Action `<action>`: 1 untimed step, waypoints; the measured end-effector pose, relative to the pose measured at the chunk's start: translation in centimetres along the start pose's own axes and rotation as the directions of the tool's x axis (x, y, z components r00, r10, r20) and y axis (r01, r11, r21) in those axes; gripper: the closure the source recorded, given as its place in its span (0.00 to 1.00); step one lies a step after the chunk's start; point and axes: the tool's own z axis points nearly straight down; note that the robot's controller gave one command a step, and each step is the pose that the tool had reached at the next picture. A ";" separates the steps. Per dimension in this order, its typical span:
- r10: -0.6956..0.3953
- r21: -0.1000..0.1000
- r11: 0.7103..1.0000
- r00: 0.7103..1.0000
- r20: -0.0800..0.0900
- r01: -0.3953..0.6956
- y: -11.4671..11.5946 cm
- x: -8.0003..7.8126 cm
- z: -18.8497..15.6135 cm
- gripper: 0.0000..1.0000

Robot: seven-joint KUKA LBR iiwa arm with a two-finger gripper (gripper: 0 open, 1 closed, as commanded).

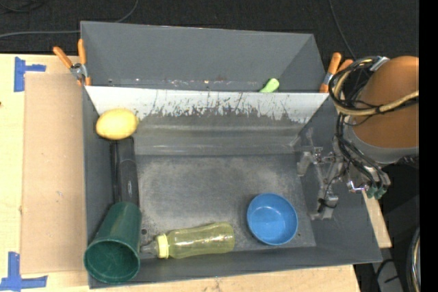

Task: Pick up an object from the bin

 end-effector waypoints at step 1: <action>0.000 0.000 1.000 1.000 0.000 0.000 0.0 0.0 0.0 0.00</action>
Offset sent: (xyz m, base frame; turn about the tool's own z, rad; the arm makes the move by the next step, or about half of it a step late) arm -0.0158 -0.0380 0.0053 0.1836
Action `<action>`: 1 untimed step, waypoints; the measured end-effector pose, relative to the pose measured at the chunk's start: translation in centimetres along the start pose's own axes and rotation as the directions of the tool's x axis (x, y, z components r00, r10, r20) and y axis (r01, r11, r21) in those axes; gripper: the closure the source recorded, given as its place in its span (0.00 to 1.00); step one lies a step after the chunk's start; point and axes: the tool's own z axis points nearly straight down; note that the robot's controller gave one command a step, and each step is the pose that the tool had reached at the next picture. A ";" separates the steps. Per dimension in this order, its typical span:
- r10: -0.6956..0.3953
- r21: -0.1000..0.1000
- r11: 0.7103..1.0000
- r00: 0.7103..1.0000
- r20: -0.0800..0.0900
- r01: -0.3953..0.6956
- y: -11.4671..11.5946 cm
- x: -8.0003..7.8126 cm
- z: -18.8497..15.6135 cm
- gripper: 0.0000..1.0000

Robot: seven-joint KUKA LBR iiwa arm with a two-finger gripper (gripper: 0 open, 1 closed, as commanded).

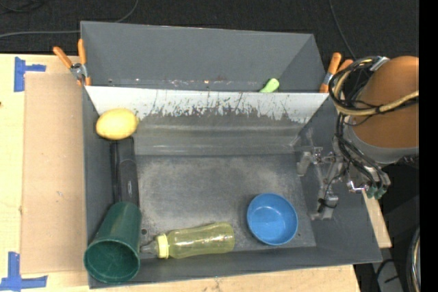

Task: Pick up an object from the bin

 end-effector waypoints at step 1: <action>0.181 0.000 0.983 0.983 -0.002 -0.181 -3.8 1.6 -0.5 0.00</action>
Offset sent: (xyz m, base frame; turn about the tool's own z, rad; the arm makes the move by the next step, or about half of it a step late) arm -0.0220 -0.0208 -0.0686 -0.2121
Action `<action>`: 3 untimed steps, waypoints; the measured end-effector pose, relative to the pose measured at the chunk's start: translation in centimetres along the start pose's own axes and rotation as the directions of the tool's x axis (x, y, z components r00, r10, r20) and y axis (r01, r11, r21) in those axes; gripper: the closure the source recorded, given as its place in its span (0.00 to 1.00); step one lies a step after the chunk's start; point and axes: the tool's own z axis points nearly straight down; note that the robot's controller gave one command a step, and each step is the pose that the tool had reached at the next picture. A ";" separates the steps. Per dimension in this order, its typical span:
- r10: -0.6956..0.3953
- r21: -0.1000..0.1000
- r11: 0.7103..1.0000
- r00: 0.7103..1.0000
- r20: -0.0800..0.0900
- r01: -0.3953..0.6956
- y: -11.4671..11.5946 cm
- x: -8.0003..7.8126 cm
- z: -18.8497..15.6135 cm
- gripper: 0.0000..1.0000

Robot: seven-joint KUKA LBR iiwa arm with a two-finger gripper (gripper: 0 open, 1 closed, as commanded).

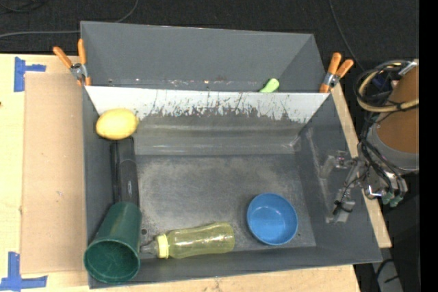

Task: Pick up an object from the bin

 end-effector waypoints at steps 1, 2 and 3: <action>-0.384 -0.001 0.923 0.923 0.002 0.384 1.6 0.8 7.1 0.00; -0.273 0.004 0.962 0.962 0.007 0.273 -2.7 -0.2 8.1 0.00; -0.489 -0.008 0.872 0.872 0.000 0.489 2.3 0.1 15.2 0.00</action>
Offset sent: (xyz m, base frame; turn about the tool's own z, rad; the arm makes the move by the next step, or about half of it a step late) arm -0.0027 -0.0250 -0.0804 -0.2822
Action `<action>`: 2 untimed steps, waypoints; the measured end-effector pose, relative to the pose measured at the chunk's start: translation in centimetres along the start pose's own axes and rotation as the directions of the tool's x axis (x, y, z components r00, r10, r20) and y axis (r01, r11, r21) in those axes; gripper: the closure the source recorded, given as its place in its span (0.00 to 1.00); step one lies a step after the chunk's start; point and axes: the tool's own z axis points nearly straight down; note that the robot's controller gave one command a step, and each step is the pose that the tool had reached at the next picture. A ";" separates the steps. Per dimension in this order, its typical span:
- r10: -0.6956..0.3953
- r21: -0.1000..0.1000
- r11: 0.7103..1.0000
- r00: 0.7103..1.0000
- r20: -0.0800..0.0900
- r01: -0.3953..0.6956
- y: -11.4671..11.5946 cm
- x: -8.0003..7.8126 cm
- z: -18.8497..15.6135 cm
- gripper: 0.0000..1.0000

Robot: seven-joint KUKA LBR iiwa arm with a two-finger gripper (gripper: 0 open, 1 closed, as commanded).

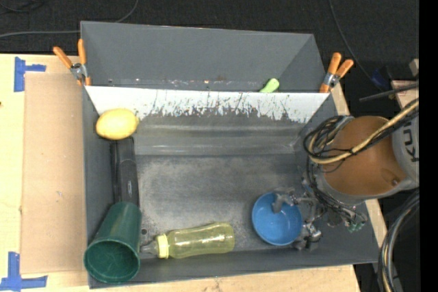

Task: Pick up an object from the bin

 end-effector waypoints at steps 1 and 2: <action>0.158 0.012 0.987 0.987 0.013 -0.158 -3.2 1.9 -0.1 0.00; 0.054 0.004 0.999 0.999 0.009 -0.054 -1.3 0.4 0.1 0.00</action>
Offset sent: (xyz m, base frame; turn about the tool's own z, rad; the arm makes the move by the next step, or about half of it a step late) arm 0.0020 -0.0100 -0.0015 0.0341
